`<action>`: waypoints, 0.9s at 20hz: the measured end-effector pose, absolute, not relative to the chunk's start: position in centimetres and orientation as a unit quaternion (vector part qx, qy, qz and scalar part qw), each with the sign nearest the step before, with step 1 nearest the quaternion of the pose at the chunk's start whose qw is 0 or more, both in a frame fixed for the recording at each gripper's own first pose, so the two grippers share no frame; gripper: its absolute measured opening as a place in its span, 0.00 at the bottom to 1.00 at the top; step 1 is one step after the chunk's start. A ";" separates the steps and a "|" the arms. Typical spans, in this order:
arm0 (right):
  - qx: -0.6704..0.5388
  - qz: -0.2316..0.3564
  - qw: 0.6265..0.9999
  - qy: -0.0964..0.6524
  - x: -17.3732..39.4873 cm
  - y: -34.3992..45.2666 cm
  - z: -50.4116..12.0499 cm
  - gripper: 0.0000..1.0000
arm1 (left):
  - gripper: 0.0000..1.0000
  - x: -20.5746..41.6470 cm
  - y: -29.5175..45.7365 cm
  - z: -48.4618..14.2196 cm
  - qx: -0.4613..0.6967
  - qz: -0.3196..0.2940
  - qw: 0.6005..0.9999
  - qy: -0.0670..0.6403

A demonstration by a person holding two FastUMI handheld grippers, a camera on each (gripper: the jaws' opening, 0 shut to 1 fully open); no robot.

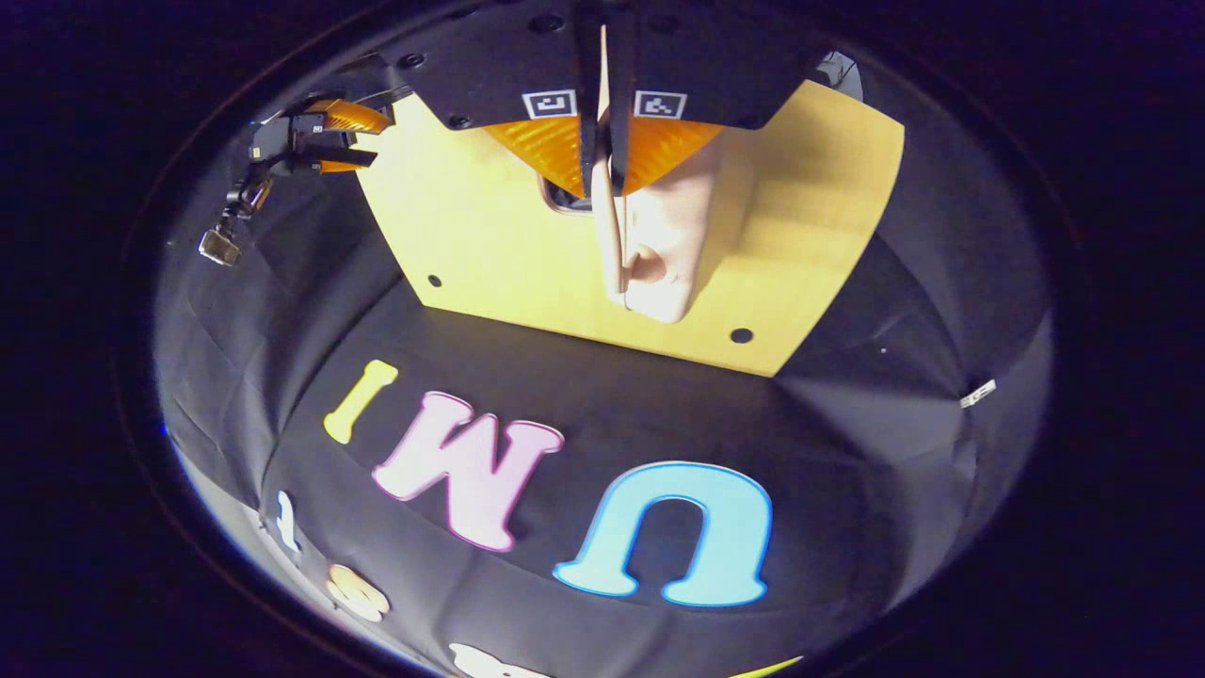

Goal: First open the suitcase, pack the skin care products into it, and then close the suitcase.

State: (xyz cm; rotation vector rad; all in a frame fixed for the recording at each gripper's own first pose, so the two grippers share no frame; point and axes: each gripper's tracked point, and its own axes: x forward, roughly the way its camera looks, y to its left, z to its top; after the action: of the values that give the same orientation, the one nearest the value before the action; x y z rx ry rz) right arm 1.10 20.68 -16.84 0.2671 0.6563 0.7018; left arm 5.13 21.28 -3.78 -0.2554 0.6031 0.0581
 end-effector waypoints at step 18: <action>0.119 0.260 0.922 0.262 -0.6 7.4 -15.8 0.97 | 0.60 10.9 5.1 -20.3 -0.054 0.029 0.917 0.394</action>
State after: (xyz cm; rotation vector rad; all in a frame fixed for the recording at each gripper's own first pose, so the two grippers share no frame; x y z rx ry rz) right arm -0.64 7.39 -15.84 0.2450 0.5388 0.5344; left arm 10.91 5.13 -20.27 -0.1113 0.8096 0.0598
